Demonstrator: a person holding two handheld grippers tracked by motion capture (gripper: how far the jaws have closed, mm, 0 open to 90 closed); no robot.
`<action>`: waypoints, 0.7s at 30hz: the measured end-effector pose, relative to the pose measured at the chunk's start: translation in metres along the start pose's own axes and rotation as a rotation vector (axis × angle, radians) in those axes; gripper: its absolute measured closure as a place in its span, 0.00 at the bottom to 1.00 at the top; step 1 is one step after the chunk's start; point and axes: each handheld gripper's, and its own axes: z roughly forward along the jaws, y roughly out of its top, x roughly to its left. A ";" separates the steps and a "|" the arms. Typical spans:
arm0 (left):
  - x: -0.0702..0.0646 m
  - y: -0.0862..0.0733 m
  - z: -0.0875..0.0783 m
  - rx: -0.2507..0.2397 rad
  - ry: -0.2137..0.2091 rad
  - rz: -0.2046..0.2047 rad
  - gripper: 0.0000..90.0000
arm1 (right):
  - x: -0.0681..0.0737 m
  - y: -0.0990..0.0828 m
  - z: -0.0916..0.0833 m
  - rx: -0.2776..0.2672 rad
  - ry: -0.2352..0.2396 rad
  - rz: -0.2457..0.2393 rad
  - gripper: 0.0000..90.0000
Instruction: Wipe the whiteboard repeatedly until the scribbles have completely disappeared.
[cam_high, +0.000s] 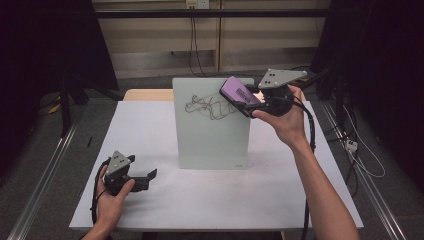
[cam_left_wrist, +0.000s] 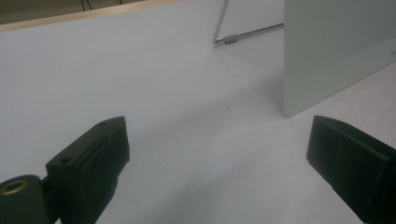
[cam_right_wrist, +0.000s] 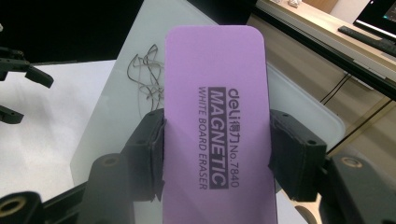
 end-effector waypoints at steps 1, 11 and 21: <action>0.000 0.000 0.000 0.000 0.000 0.000 0.06 | 0.000 0.000 0.000 0.003 -0.003 -0.004 0.46; 0.000 0.000 0.000 -0.001 0.002 -0.003 0.06 | 0.002 0.000 0.002 0.016 -0.015 -0.020 0.46; 0.000 0.000 0.000 -0.001 0.004 -0.002 0.06 | 0.012 -0.007 0.007 0.043 -0.010 -0.034 0.46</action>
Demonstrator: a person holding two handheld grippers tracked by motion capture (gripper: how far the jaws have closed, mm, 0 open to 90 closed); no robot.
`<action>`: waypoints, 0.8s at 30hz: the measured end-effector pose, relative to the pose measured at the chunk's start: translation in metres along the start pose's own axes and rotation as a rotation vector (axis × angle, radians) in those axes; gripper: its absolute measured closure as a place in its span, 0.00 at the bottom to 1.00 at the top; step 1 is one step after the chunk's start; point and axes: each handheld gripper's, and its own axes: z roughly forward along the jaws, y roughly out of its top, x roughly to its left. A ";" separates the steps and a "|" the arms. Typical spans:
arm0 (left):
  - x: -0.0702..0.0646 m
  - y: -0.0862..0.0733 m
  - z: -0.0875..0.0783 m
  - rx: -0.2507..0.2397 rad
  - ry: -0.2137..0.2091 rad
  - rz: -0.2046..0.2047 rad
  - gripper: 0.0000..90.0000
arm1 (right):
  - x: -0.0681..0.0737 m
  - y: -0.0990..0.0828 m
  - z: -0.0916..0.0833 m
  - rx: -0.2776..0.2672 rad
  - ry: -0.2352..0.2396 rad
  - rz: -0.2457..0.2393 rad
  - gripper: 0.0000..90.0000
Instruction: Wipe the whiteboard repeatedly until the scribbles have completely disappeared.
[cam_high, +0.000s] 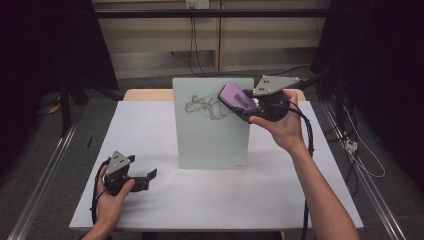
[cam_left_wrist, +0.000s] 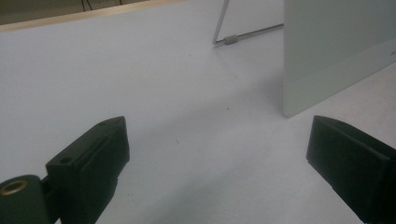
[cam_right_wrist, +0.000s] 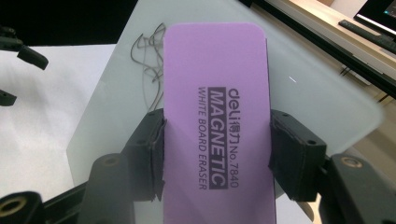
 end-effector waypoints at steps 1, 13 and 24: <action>0.000 0.000 0.000 -0.001 -0.002 -0.002 0.06 | 0.001 -0.001 0.001 0.001 0.002 0.000 0.46; 0.000 0.000 0.000 0.000 -0.003 0.002 0.06 | 0.011 -0.007 0.009 0.023 0.021 -0.007 0.46; 0.000 0.000 0.000 -0.001 -0.002 0.004 0.06 | 0.019 -0.013 0.018 0.043 0.067 0.004 0.46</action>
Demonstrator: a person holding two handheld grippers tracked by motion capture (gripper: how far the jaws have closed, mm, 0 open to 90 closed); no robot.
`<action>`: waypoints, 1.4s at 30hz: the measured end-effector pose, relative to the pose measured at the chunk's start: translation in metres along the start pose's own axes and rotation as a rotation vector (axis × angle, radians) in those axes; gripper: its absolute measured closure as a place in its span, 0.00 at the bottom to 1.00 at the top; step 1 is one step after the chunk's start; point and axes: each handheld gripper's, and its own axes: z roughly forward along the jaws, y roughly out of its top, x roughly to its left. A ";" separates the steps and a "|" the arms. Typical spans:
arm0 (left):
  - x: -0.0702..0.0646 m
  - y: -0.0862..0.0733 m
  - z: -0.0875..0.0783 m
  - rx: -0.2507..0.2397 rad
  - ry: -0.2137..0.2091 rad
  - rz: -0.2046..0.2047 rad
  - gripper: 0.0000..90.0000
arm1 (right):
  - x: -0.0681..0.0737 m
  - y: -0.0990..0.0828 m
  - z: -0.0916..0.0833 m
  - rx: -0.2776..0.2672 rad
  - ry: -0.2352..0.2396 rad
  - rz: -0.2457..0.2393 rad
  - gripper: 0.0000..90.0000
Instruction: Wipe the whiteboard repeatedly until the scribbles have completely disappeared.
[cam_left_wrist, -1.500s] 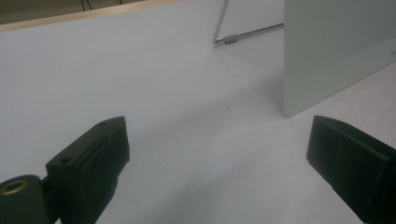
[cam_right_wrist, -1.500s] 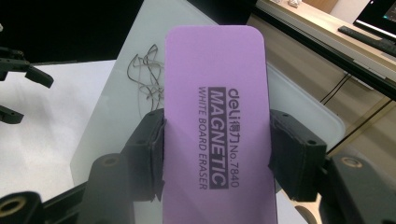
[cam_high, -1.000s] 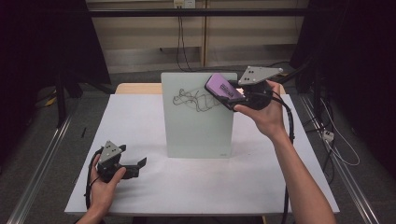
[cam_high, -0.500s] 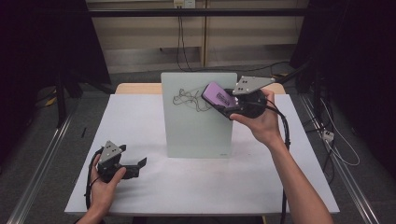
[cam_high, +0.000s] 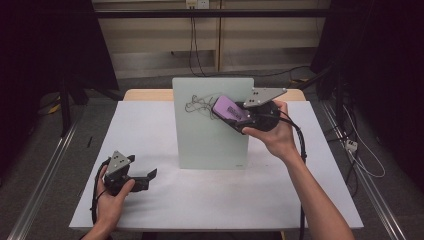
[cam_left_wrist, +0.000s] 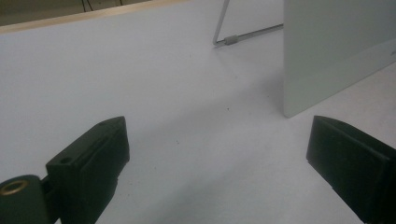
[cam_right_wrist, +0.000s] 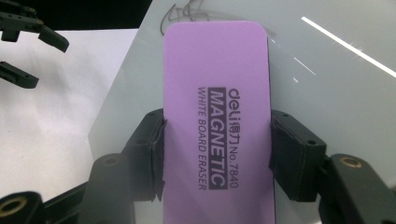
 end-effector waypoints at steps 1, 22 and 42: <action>0.000 0.000 0.000 0.000 0.000 0.001 0.06 | 0.001 -0.001 0.001 0.001 0.005 0.000 0.46; 0.000 0.000 -0.001 -0.004 0.002 -0.006 0.06 | 0.009 -0.002 0.010 0.030 0.036 -0.014 0.46; 0.000 0.000 -0.001 -0.003 0.000 -0.003 0.06 | -0.012 0.012 -0.012 -0.014 -0.048 0.012 0.46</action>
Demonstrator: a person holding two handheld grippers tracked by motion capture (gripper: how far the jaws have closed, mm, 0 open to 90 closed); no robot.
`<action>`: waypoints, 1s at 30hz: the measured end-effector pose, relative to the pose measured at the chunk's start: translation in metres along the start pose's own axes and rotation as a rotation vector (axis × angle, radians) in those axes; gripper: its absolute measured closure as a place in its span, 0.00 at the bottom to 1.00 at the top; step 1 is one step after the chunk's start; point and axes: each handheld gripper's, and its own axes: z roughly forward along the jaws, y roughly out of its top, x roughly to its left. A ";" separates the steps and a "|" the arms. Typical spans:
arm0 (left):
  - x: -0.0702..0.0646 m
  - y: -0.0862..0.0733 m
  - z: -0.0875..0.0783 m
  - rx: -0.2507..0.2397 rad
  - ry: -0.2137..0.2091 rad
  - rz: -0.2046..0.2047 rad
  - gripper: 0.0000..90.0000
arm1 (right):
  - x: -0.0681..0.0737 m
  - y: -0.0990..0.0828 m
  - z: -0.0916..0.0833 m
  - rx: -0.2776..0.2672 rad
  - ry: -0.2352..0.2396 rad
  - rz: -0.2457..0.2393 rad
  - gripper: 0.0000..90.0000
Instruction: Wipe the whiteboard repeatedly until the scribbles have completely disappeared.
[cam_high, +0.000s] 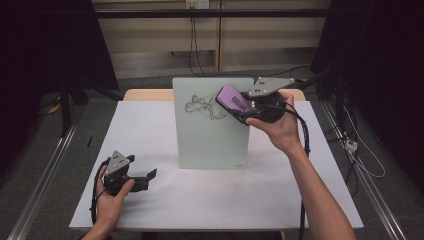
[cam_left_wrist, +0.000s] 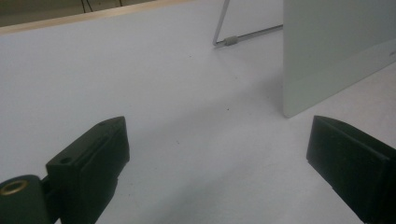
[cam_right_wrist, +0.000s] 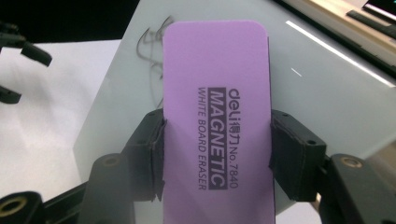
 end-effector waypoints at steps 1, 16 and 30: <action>0.000 0.000 0.000 0.003 0.001 0.003 0.06 | 0.002 -0.002 0.001 0.007 0.004 -0.006 0.46; 0.000 0.000 0.001 0.005 -0.002 0.005 0.06 | 0.030 -0.027 0.024 0.074 0.080 -0.023 0.47; 0.000 0.000 0.001 0.007 -0.001 0.005 0.06 | 0.055 -0.043 0.049 0.133 0.159 -0.034 0.47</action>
